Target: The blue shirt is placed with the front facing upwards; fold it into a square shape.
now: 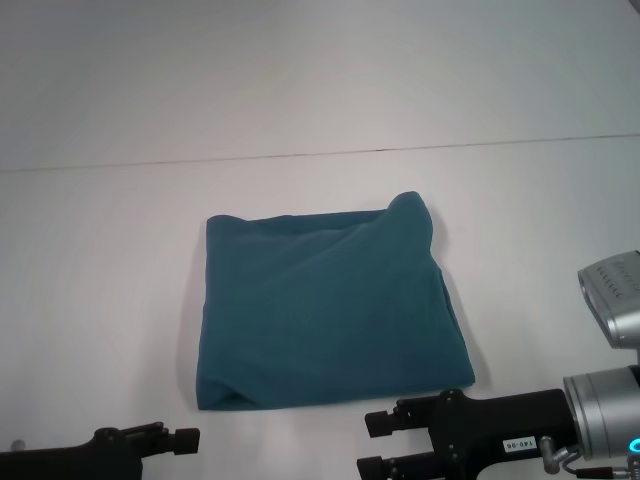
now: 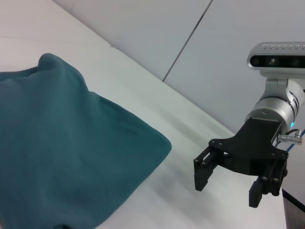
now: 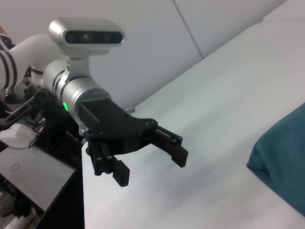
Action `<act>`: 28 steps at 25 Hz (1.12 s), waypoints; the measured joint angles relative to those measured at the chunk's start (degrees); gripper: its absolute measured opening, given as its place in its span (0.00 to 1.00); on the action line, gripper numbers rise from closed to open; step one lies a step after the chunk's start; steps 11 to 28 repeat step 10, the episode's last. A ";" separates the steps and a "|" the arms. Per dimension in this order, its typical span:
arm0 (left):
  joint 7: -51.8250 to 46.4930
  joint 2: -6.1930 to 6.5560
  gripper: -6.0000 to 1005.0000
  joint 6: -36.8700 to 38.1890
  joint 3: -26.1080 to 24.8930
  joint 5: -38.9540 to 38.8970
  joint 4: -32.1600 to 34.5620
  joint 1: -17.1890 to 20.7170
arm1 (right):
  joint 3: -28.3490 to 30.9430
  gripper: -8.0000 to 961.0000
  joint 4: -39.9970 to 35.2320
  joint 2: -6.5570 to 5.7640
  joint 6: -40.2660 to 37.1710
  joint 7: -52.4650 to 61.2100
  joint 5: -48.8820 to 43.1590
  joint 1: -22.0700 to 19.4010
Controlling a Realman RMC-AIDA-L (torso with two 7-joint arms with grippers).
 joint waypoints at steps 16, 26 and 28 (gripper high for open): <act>-0.05 0.01 0.93 -0.09 0.00 -0.05 -0.22 -0.16 | -0.12 0.76 1.22 0.00 0.42 -0.01 1.80 0.33; -0.05 0.01 0.93 -0.09 0.00 -0.05 -0.22 -0.16 | -0.12 0.76 1.22 0.00 0.42 -0.01 1.80 0.33; -0.05 0.01 0.93 -0.09 0.00 -0.05 -0.22 -0.16 | -0.12 0.76 1.22 0.00 0.42 -0.01 1.80 0.33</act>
